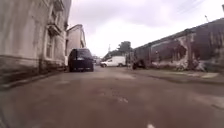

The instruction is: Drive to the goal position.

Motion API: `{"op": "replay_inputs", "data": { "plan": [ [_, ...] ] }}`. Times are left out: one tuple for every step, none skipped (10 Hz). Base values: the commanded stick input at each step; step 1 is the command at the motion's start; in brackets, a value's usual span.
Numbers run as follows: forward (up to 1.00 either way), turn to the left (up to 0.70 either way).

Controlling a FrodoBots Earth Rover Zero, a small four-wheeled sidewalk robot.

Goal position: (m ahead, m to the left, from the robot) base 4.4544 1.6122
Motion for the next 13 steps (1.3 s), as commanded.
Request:
{"op": "replay_inputs", "data": {
  "plan": [
    [0.85, -0.34],
    [0.85, -0.34],
    [0.85, -0.34],
    [0.85, -0.33],
    [0.85, -0.22],
    [0.85, -0.11],
    [0.85, 0.0],
    [0.85, 0.0],
    [0.85, 0.0],
    [0.85, 0.0],
    [0.85, -0.11],
    [0.85, -0.09],
    [0.85, 0.0]
  ]
}}
